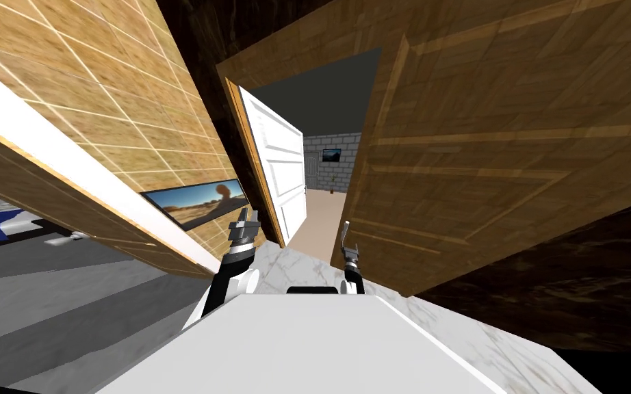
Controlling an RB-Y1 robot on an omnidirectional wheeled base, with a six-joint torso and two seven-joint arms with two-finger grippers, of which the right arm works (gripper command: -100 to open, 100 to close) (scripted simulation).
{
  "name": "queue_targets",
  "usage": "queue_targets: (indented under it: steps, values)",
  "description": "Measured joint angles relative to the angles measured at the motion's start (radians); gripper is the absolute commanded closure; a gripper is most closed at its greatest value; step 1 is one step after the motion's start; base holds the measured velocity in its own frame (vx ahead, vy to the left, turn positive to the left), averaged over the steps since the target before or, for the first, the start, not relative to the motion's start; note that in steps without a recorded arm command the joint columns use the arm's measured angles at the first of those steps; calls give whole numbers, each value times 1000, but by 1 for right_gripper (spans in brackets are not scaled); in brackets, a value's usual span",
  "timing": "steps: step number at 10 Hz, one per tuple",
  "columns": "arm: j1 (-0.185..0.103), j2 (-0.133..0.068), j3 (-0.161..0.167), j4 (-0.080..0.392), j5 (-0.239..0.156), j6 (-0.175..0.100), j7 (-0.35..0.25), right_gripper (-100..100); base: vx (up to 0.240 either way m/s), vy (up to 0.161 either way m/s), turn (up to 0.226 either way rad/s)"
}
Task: Push the door open
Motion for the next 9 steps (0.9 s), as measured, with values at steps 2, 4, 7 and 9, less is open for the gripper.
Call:
queue_targets:
  steps: [2,4,7,9]
  values:
    - [5,-16,-2,3,-1,-8,-6,-100,183,-43,30]
    - [4,-16,-3,12,-3,-16,-11,-100,181,-47,29]
    - [3,14,-7,32,-5,-33,-22,-100,160,-32,26]
    - [3,14,-8,33,-5,-35,-23,100,-20,5,5]
